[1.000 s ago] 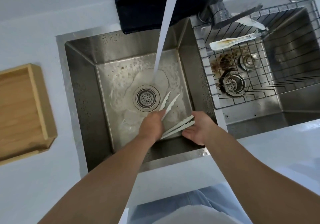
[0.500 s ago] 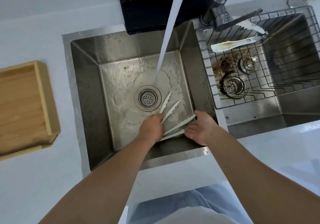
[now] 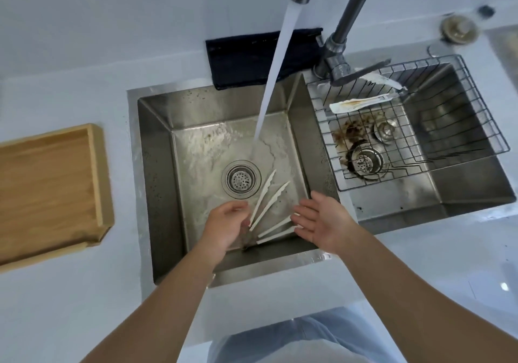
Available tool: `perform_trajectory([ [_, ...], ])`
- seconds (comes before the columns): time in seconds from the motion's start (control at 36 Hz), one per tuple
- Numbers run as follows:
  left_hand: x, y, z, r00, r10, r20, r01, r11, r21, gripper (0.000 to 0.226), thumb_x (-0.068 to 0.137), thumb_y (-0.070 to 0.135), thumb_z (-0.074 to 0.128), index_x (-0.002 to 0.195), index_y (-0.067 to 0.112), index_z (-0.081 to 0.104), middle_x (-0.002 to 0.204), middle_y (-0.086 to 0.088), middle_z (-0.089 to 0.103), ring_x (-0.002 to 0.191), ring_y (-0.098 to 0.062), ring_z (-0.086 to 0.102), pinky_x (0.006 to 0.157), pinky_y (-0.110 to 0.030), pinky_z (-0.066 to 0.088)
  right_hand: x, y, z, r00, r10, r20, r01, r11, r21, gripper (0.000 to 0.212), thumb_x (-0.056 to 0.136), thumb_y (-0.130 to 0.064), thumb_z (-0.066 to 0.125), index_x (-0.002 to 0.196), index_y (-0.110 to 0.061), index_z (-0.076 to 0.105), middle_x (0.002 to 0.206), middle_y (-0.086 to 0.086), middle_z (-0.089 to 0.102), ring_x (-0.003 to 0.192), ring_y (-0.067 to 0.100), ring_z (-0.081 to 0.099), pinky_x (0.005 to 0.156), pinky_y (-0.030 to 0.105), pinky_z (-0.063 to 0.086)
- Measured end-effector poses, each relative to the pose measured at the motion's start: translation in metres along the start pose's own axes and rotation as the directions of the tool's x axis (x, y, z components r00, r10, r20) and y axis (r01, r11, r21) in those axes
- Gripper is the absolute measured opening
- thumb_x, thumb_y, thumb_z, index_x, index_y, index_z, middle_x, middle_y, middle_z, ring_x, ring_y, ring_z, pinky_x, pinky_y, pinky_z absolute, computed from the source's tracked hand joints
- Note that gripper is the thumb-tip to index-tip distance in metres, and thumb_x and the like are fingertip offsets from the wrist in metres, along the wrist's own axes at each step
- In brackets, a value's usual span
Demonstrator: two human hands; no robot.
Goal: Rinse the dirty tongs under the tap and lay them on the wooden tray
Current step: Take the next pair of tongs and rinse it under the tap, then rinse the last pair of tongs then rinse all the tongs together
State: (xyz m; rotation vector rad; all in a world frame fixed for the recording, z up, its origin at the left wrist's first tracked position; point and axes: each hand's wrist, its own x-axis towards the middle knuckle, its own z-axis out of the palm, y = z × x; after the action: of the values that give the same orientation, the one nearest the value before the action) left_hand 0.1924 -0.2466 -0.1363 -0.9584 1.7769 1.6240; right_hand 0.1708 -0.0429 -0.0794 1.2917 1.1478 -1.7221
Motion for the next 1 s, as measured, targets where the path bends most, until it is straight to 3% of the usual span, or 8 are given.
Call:
perform_trajectory([
  [0.08,-0.016,0.012,-0.005,0.999,-0.041,0.034,0.045,0.988,-0.151,0.012,0.095,0.020,0.066,0.104,0.013,0.070,0.088,-0.007,0.073,0.081,-0.021,0.067,0.071,-0.031,0.055,-0.011,0.000,-0.002,0.999,-0.037,0.032,0.037,0.999,-0.007,0.048,0.106,-0.039,0.043,0.139,-0.006,0.053,0.128,0.011,0.064,0.119,0.029,0.059,0.111,0.048,0.041],
  [0.33,-0.054,0.034,-0.026,0.996,-0.052,0.070,0.076,0.911,-0.405,0.024,0.091,0.023,0.068,0.112,0.011,0.068,0.094,-0.008,0.072,0.085,-0.022,0.068,0.075,-0.036,0.055,-0.052,-0.015,-0.029,0.980,-0.157,0.120,0.151,0.987,0.052,0.042,0.107,-0.036,0.041,0.125,-0.004,0.062,0.125,0.015,0.070,0.114,0.029,0.066,0.087,0.038,0.054],
  [0.61,-0.085,0.063,0.015,1.000,-0.015,0.011,0.018,0.862,-0.506,0.015,0.098,0.020,0.060,0.106,0.014,0.071,0.094,-0.007,0.069,0.084,-0.021,0.065,0.073,-0.032,0.050,-0.079,-0.072,-0.066,0.955,-0.256,0.146,0.256,0.966,0.020,0.041,0.106,-0.035,0.041,0.125,-0.004,0.062,0.117,0.014,0.074,0.108,0.028,0.069,0.085,0.040,0.055],
  [1.0,-0.106,0.112,0.147,0.997,0.008,-0.072,-0.046,0.838,-0.543,0.018,0.098,0.023,0.060,0.107,0.013,0.071,0.082,-0.003,0.074,0.080,-0.020,0.066,0.077,-0.035,0.052,-0.064,-0.167,-0.156,0.927,-0.289,0.238,0.304,0.952,-0.026,0.036,0.105,-0.033,0.046,0.120,-0.007,0.065,0.114,0.012,0.076,0.108,0.026,0.071,0.084,0.037,0.056],
])
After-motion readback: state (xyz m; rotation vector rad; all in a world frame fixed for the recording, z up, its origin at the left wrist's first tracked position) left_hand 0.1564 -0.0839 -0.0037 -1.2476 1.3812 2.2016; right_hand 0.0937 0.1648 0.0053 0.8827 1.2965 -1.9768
